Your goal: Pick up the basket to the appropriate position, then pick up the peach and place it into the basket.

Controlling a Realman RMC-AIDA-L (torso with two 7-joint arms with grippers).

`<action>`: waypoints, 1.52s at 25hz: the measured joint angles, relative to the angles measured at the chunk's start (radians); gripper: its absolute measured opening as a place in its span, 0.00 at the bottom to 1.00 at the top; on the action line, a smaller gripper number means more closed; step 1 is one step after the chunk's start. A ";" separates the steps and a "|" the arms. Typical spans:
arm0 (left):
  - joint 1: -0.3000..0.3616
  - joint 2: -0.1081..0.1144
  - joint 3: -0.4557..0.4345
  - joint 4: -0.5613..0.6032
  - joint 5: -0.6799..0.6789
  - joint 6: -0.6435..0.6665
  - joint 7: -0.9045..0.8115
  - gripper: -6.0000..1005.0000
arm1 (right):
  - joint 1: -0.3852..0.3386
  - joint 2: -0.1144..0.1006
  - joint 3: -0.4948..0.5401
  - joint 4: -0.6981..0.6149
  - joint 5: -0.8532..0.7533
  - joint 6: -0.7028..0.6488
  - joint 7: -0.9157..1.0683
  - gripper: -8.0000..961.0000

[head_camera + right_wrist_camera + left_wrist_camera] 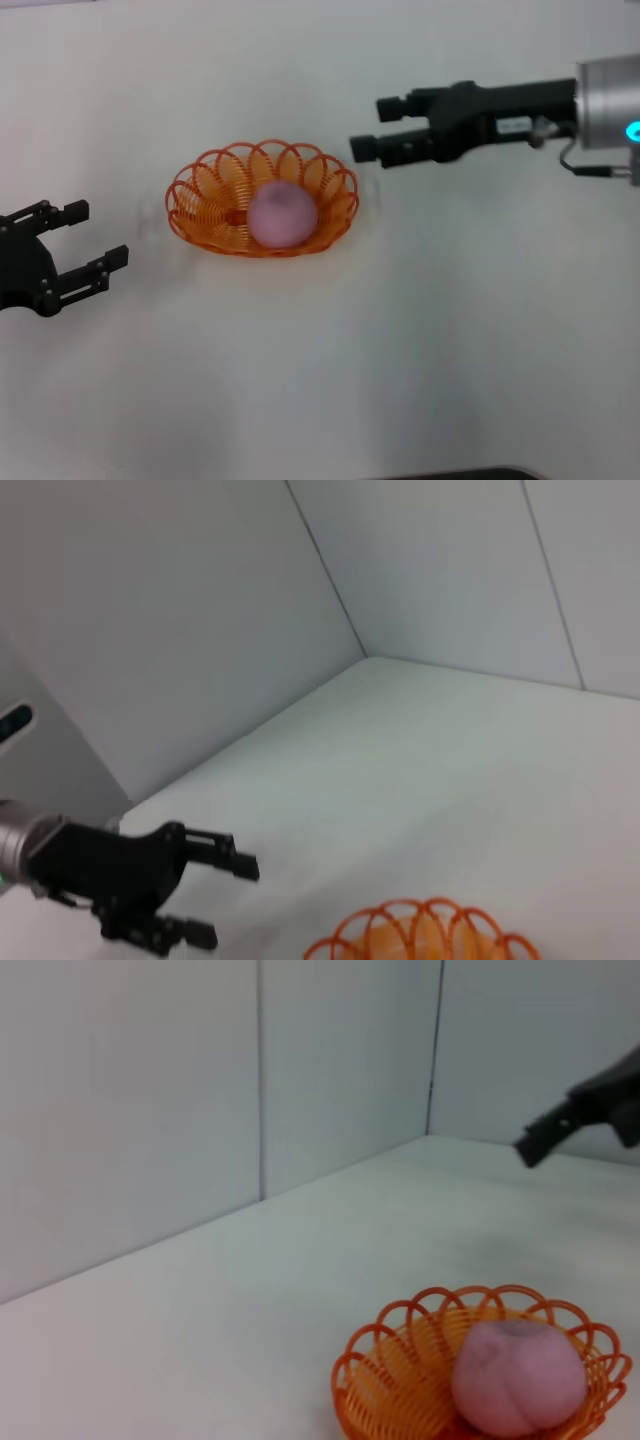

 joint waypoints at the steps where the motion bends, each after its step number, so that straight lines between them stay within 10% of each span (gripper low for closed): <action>1: 0.001 0.000 -0.006 -0.005 -0.001 0.001 -0.002 0.72 | -0.015 0.000 0.009 0.006 0.001 -0.010 -0.032 0.96; 22: 0.004 0.000 -0.011 -0.051 0.031 0.057 -0.004 0.72 | -0.290 0.000 0.128 0.079 -0.007 -0.154 -0.562 0.96; 38: 0.011 -0.002 -0.019 -0.051 0.074 0.057 -0.003 0.72 | -0.328 -0.005 0.378 0.166 -0.113 -0.196 -0.767 0.96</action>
